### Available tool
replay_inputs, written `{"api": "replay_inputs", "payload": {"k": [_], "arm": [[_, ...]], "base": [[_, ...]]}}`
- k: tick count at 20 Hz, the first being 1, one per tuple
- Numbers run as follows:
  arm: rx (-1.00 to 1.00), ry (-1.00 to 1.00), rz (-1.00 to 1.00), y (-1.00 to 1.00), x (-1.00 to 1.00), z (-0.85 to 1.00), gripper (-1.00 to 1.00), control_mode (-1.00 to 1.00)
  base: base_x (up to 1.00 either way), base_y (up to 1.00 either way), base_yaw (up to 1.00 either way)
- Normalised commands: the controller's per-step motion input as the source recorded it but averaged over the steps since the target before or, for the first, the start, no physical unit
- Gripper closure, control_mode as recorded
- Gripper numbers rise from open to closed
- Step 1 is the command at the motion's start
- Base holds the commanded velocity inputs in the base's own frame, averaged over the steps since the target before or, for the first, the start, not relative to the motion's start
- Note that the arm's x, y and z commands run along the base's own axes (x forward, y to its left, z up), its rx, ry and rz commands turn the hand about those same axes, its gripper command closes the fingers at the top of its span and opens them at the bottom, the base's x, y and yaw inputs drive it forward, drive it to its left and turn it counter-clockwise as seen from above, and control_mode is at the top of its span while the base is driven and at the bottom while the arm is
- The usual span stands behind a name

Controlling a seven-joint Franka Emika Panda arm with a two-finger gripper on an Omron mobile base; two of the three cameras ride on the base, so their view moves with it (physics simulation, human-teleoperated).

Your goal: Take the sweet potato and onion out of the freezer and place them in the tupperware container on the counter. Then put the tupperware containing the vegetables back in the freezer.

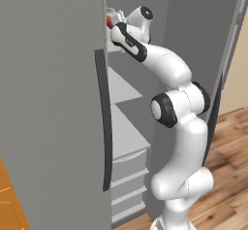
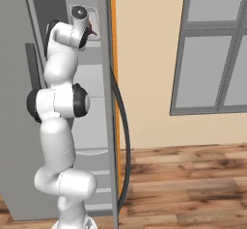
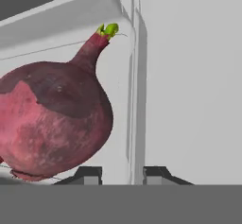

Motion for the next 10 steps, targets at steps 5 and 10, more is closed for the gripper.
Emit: {"api": "replay_inputs", "payload": {"k": [5,10], "arm": [[0.0,-0.01,0.0,0.05,0.23,0.0,-1.0,-1.0],[0.0,-0.15,0.0,0.0,-0.27,0.0,-1.0,-1.0]], "base": [[0.0,0.0,0.0],[0.0,0.0,0.0]]}}
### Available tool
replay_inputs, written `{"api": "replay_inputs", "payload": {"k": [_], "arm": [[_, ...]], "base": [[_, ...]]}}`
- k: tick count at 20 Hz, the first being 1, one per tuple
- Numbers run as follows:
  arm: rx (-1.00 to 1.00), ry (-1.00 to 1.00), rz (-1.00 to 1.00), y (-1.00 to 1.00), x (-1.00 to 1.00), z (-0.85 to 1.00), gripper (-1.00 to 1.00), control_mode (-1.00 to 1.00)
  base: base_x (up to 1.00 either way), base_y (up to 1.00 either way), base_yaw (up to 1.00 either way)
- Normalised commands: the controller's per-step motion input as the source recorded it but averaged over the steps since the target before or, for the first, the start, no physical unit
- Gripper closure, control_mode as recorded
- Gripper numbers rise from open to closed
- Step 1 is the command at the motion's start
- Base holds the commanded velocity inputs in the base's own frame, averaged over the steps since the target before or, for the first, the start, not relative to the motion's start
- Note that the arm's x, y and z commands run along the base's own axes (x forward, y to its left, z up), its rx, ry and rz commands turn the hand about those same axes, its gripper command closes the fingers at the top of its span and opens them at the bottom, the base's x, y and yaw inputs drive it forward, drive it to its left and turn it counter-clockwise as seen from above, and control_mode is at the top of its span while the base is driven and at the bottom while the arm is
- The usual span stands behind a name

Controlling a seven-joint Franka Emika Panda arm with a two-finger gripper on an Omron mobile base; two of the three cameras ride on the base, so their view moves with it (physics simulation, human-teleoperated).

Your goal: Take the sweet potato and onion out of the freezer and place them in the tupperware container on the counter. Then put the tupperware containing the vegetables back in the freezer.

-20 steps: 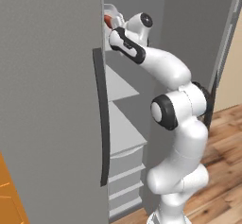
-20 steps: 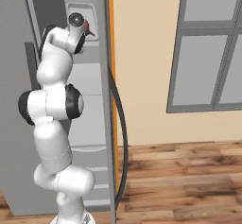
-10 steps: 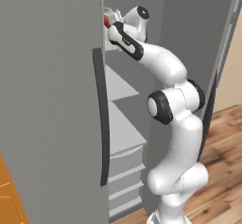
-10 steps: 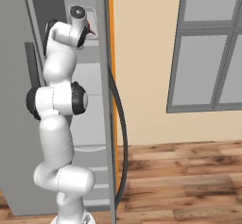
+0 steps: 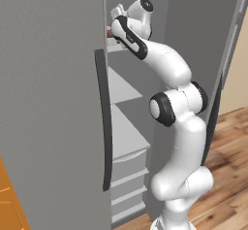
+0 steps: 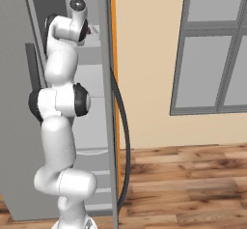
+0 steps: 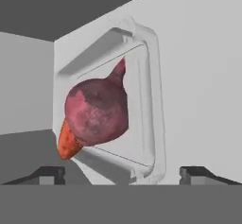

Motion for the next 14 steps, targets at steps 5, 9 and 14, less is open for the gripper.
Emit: {"api": "replay_inputs", "payload": {"k": [5,9,14], "arm": [[0.0,-0.27,0.0,-0.12,-0.97,0.01,-1.0,-1.0],[0.0,-0.23,0.0,-0.17,-1.0,0.0,-1.0,-1.0],[0.0,-0.26,0.0,-0.12,-1.0,-0.01,-1.0,-1.0]], "base": [[0.0,0.0,0.0],[0.0,0.0,0.0],[0.0,0.0,0.0]]}}
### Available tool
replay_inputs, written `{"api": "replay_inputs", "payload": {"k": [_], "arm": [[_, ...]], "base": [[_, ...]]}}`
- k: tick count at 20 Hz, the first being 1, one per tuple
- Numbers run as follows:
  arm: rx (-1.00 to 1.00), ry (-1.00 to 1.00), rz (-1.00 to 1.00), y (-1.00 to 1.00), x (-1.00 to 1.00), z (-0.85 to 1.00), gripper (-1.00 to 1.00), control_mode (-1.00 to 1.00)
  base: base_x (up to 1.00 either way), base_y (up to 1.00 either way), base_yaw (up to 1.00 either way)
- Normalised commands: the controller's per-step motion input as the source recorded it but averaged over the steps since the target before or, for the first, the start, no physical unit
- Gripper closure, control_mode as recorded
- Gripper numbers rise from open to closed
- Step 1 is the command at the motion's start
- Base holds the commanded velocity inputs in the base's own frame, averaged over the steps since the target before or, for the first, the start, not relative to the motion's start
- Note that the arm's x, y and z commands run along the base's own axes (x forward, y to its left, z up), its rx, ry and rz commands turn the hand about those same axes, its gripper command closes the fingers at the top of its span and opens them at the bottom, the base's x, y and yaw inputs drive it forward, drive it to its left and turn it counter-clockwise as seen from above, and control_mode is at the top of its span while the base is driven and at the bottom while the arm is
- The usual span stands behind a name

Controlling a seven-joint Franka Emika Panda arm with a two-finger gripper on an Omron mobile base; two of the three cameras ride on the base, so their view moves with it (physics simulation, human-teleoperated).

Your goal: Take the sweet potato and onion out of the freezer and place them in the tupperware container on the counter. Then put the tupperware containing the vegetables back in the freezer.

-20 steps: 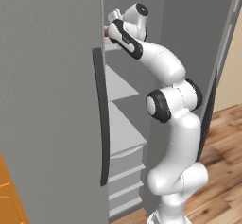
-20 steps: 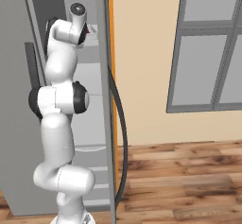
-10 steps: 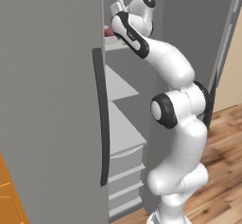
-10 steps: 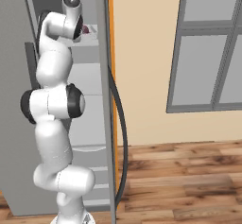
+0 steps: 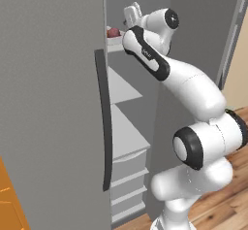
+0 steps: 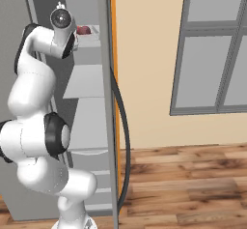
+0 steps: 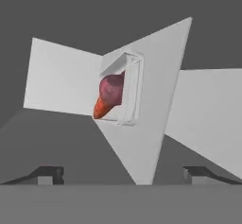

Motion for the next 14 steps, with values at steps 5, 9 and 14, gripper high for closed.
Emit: {"api": "replay_inputs", "payload": {"k": [5,9,14], "arm": [[0.0,-0.24,0.0,-0.11,-1.0,0.0,-1.0,-1.0],[0.0,-0.13,0.0,-0.24,-1.0,0.04,-1.0,-1.0],[0.0,-0.04,0.0,-0.3,-1.0,0.09,-1.0,-1.0]], "base": [[0.0,0.0,0.0],[0.0,0.0,0.0],[0.0,0.0,0.0]]}}
